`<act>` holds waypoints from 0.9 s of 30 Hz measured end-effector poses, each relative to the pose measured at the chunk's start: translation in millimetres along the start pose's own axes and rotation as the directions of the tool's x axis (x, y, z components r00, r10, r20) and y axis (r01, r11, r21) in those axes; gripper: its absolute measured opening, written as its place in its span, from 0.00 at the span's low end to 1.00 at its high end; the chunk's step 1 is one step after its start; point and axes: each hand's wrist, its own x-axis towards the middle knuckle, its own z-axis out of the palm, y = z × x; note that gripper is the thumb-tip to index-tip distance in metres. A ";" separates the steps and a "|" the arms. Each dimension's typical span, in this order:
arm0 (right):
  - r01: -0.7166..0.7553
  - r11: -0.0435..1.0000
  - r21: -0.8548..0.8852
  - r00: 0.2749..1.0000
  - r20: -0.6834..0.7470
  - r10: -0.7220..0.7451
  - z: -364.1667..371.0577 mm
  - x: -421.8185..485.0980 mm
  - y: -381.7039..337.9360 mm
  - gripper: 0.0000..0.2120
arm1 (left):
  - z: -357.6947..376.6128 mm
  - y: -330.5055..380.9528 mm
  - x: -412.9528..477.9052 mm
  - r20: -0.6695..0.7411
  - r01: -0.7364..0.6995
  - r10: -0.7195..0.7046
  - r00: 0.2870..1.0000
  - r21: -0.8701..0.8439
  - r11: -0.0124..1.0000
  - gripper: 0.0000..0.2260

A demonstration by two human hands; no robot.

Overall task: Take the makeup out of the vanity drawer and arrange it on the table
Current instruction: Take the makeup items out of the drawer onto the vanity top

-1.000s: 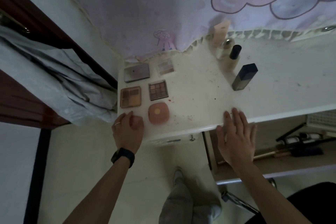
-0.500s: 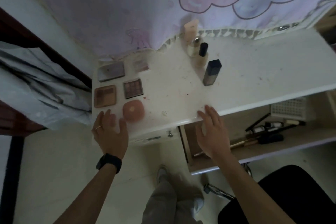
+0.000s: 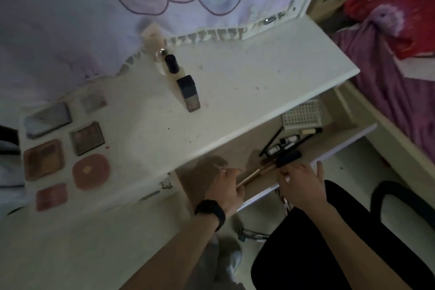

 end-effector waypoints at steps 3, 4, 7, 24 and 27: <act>-0.010 0.999 -0.036 0.997 0.081 0.013 -9.1 22.1 6.2 0.13 | 10.7 -5.7 35.3 0.150 0.095 -0.115 0.982 0.138 0.986 0.22; -0.026 0.999 -0.035 0.993 0.110 0.030 -11.9 30.7 6.2 0.14 | 14.4 -7.0 45.1 0.181 0.092 -0.127 0.975 0.186 0.978 0.22; -0.026 0.996 -0.081 0.984 0.173 0.040 -15.5 56.3 9.2 0.19 | 23.3 -8.8 66.4 0.243 0.029 -0.102 0.965 0.285 0.958 0.19; 0.207 0.898 -0.389 0.896 0.444 -0.014 -14.3 122.4 -4.7 0.34 | 25.1 -7.0 91.6 0.344 -0.024 -0.074 0.936 0.274 0.962 0.12; 0.244 0.873 -0.421 0.865 0.503 0.001 -16.0 120.0 -7.0 0.32 | 21.4 -4.3 91.9 0.334 -0.007 -0.082 0.939 0.256 0.967 0.09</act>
